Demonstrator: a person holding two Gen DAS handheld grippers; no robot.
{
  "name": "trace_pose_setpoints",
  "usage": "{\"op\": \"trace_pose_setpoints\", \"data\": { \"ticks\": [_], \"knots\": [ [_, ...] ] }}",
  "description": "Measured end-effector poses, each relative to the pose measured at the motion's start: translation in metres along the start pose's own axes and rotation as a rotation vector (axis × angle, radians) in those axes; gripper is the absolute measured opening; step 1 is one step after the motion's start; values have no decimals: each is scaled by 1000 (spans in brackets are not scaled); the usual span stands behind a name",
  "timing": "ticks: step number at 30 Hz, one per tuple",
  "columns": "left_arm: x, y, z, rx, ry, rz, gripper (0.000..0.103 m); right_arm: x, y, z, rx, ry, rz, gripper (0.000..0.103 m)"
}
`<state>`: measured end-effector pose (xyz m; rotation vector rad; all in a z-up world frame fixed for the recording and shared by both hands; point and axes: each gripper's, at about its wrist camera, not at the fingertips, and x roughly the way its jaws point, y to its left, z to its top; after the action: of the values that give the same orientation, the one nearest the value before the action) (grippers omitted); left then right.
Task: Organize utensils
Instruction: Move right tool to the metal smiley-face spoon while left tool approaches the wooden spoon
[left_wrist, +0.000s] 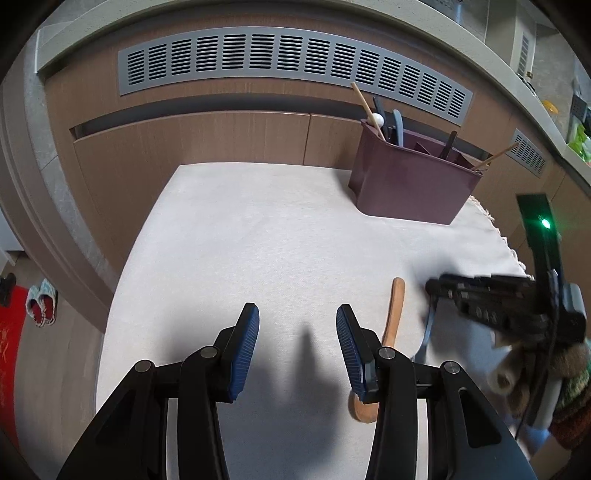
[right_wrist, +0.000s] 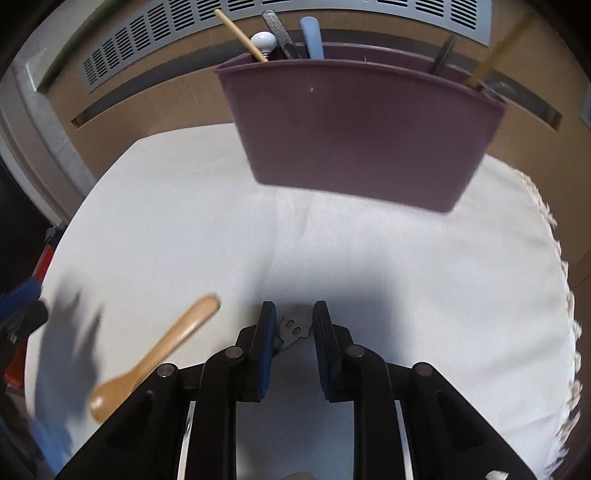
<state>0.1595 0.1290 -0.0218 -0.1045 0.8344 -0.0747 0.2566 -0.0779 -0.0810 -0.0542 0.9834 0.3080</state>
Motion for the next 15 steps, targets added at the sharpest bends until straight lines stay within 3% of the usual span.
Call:
{"op": "trace_pose_setpoints", "data": {
  "ticks": [11, 15],
  "knots": [
    [1, 6, 2, -13, 20, 4, 45, -26, 46, -47, -248, 28, 112, 22],
    [-1, 17, 0, -49, 23, 27, 45, -34, 50, -65, -347, 28, 79, 22]
  ]
}}
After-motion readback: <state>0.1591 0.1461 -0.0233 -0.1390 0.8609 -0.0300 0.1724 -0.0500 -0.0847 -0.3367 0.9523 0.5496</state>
